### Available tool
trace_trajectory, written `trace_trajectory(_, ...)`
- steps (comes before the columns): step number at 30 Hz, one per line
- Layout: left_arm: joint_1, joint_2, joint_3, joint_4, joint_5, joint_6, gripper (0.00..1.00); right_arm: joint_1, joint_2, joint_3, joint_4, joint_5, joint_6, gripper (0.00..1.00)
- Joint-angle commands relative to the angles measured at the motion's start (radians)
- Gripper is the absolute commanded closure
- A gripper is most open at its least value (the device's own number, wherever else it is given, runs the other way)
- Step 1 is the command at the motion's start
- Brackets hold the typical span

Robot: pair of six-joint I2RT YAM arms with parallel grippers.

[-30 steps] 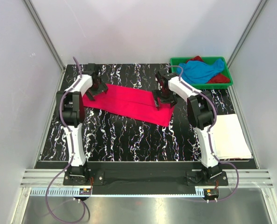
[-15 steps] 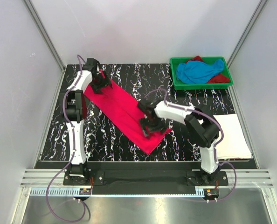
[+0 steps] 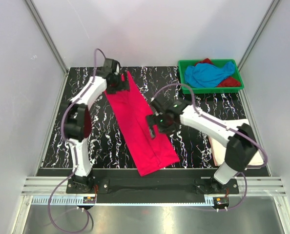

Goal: Fold and stack the t-shirts
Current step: Fold the tshirt

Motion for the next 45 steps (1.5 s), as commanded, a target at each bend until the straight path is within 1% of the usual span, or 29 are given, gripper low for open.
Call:
trace_trajectory(1,-0.003,-0.211,-0.068,0.12,-0.301,-0.109,0.15,-0.093,-0.065,-0.02,-0.053,0.064,-0.025,0.0)
trace_trajectory(2,-0.022,-0.213,-0.079,0.111,-0.35,-0.138,0.15,-0.133,-0.093,-0.03,-0.047,0.061,-0.029,0.0)
trace_trajectory(3,-0.031,-0.202,-0.081,0.089,-0.369,-0.161,0.17,-0.153,-0.104,-0.034,-0.046,0.054,-0.044,0.0)
trace_trajectory(5,-0.049,-0.166,-0.062,0.006,-0.391,-0.216,0.21,-0.187,-0.136,-0.039,-0.042,0.04,-0.061,0.0)
trace_trajectory(6,-0.057,-0.117,-0.049,-0.026,-0.405,-0.238,0.22,-0.207,-0.145,-0.039,-0.042,0.04,-0.071,0.0)
trace_trajectory(7,-0.063,-0.095,-0.024,-0.073,-0.414,-0.252,0.25,-0.215,-0.153,-0.04,-0.039,0.04,-0.093,0.0)
trace_trajectory(12,-0.106,0.021,0.005,-0.092,-0.474,-0.35,0.27,-0.244,-0.168,-0.053,-0.038,0.04,-0.127,0.0)
trace_trajectory(14,-0.115,0.055,0.03,-0.086,-0.486,-0.381,0.29,-0.249,-0.176,-0.068,-0.033,0.002,-0.126,0.0)
trace_trajectory(17,-0.118,0.127,0.089,-0.084,-0.501,-0.379,0.29,-0.25,-0.187,-0.094,-0.033,-0.032,-0.123,0.0)
trace_trajectory(18,-0.118,0.156,0.117,-0.093,-0.509,-0.37,0.29,-0.249,-0.187,-0.099,-0.033,-0.04,-0.123,0.0)
trace_trajectory(19,-0.118,0.208,0.182,-0.13,-0.517,-0.356,0.29,-0.249,-0.187,-0.109,-0.041,-0.047,-0.123,0.0)
trace_trajectory(20,-0.115,0.242,0.226,-0.155,-0.538,-0.312,0.29,-0.249,-0.19,-0.114,-0.045,-0.051,-0.124,0.0)
trace_trajectory(21,-0.112,0.274,0.319,-0.21,-0.541,-0.284,0.29,-0.249,-0.193,-0.12,-0.045,-0.054,-0.129,0.0)
trace_trajectory(22,-0.108,0.305,0.365,-0.231,-0.54,-0.258,0.29,-0.25,-0.196,-0.126,-0.047,-0.058,-0.131,0.0)
trace_trajectory(23,-0.091,0.359,0.401,-0.241,-0.523,-0.194,0.29,-0.249,-0.194,-0.126,-0.049,-0.06,-0.132,0.0)
trace_trajectory(24,-0.08,0.373,0.433,-0.21,-0.495,-0.151,0.29,-0.25,-0.194,-0.126,-0.049,-0.063,-0.134,0.0)
trace_trajectory(25,-0.057,0.385,0.439,-0.193,-0.451,-0.072,0.3,-0.25,-0.188,-0.12,-0.049,-0.066,-0.132,0.0)
trace_trajectory(28,-0.02,0.4,0.438,-0.105,-0.408,0.036,0.31,-0.255,-0.152,-0.084,-0.055,-0.078,-0.129,0.0)
trace_trajectory(29,-0.001,0.402,0.441,-0.086,-0.376,0.105,0.31,-0.255,-0.138,-0.07,-0.062,-0.087,-0.127,0.0)
trace_trajectory(31,0.004,0.388,0.442,-0.046,-0.359,0.201,0.28,-0.255,-0.107,-0.044,-0.062,-0.121,-0.129,0.0)
trace_trajectory(34,-0.002,0.31,0.409,-0.015,-0.293,0.221,0.23,-0.255,-0.075,-0.033,-0.056,-0.136,-0.137,0.0)
trace_trajectory(35,-0.003,0.278,0.398,-0.015,-0.29,0.196,0.22,-0.253,-0.067,-0.034,-0.052,-0.141,-0.14,0.0)
trace_trajectory(36,-0.008,0.194,0.364,-0.018,-0.293,0.178,0.21,-0.255,-0.059,-0.033,-0.047,-0.15,-0.149,0.0)
trace_trajectory(38,-0.016,0.099,0.317,-0.012,-0.294,0.109,0.18,-0.255,-0.015,-0.019,-0.045,-0.173,-0.16,0.0)
trace_trajectory(39,-0.017,0.039,0.254,0.015,-0.288,0.089,0.16,-0.253,-0.001,-0.011,-0.042,-0.179,-0.161,0.0)
trace_trajectory(40,-0.019,-0.059,0.223,0.028,-0.265,0.066,0.15,-0.253,0.025,-0.001,-0.029,-0.189,-0.164,0.0)
trace_trajectory(41,-0.019,-0.11,0.194,0.035,-0.25,0.023,0.13,-0.255,0.033,0.007,-0.02,-0.187,-0.167,0.0)
trace_trajectory(43,-0.017,-0.212,0.168,0.011,-0.189,-0.022,0.12,-0.253,0.066,0.038,-0.003,-0.175,-0.166,0.01)
trace_trajectory(45,-0.02,-0.276,0.134,-0.02,-0.144,-0.052,0.12,-0.252,0.097,0.088,0.001,-0.169,-0.166,0.0)
